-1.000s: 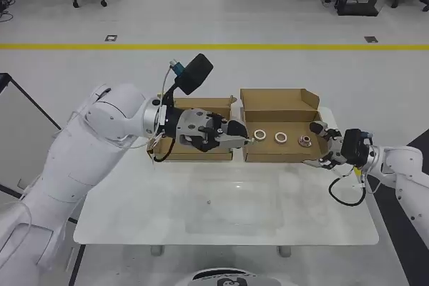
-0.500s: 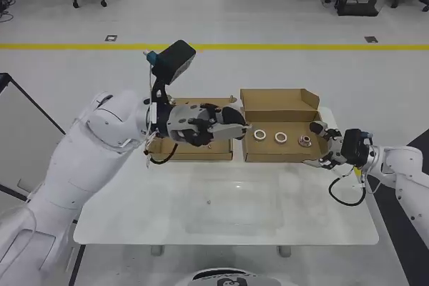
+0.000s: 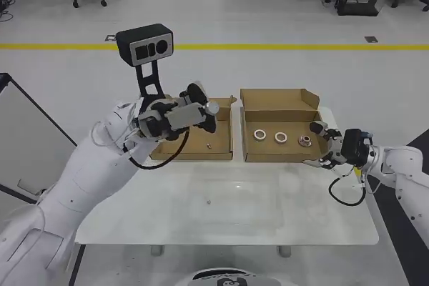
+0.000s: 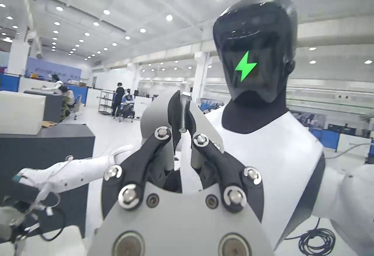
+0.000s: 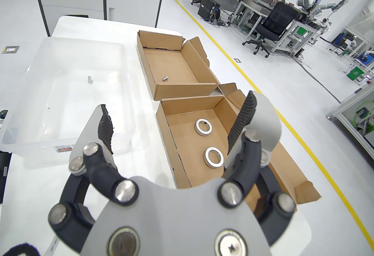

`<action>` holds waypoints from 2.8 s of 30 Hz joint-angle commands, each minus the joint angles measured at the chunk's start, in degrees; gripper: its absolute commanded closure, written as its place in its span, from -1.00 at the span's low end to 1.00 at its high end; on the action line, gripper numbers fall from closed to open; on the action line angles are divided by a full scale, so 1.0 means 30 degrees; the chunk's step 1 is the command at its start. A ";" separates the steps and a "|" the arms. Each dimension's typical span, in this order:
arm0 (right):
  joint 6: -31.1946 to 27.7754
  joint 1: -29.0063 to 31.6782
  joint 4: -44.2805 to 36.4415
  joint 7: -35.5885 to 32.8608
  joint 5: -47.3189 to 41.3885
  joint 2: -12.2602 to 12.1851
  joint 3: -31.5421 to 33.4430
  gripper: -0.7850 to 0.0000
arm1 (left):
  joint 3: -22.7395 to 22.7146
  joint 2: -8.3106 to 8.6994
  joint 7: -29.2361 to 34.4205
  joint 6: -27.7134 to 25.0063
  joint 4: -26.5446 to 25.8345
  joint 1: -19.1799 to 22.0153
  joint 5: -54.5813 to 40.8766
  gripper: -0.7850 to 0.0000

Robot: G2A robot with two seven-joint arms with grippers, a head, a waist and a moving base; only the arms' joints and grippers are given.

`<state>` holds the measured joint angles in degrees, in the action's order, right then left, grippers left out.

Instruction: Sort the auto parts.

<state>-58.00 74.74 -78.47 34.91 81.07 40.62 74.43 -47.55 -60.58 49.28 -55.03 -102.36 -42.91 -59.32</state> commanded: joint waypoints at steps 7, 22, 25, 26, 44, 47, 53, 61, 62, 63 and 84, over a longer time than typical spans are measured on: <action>0.0000 0.0000 0.0000 0.0024 0.0004 -0.0001 -0.0002 -1.00 | -0.0642 -0.0646 0.0903 0.0906 -0.0788 -0.0622 -0.3526 1.00; 0.0000 0.0000 0.0000 0.0024 0.0004 -0.0001 -0.0002 -1.00 | -0.4049 -0.2397 0.3897 0.3902 0.0228 -0.2305 -0.1378 1.00; 0.0000 0.0000 0.0000 0.0024 0.0004 -0.0001 -0.0002 -1.00 | -0.4448 -0.2475 0.3611 0.3617 0.0404 -0.2420 0.0837 1.00; 0.0000 0.0000 0.0000 0.0024 0.0004 -0.0001 -0.0002 -1.00 | -0.4553 -0.2488 0.3523 0.3529 0.0439 -0.2465 0.1354 1.00; 0.0000 0.0000 0.0000 0.0024 0.0004 -0.0001 -0.0002 -1.00 | -0.5078 -0.3187 0.4746 0.4749 -0.1164 -0.3006 -0.2919 1.00; 0.0000 0.0000 0.0000 0.0024 0.0004 -0.0001 -0.0002 -1.00 | -0.5647 -0.3357 0.5242 0.5245 -0.0831 -0.3125 -0.1842 1.00; 0.0000 0.0000 0.0000 0.0024 0.0004 -0.0001 -0.0002 -1.00 | -0.6249 -0.3551 0.4889 0.4894 -0.0180 -0.3337 0.1786 1.00; 0.0000 0.0000 0.0000 0.0024 0.0004 -0.0001 -0.0002 -1.00 | -0.6264 -0.3513 0.4066 0.4074 0.0294 -0.3467 0.4928 1.00; 0.0000 0.0000 0.0000 0.0024 0.0004 -0.0001 -0.0002 -1.00 | -0.6213 -0.3511 0.3979 0.3986 0.0244 -0.3463 0.4893 1.00; 0.0000 0.0000 0.0000 0.0024 0.0004 -0.0001 -0.0002 -1.00 | -0.6122 -0.3513 0.3914 0.3921 0.0162 -0.3477 0.4747 1.00; 0.0000 0.0000 0.0000 0.0024 0.0004 -0.0001 -0.0002 -1.00 | -0.6143 -0.3715 0.4336 0.4338 -0.0889 -0.3559 0.0786 1.00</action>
<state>-58.00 74.74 -78.47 34.91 81.07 40.62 74.43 -65.97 -71.73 62.28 -42.02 -105.03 -53.58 -56.95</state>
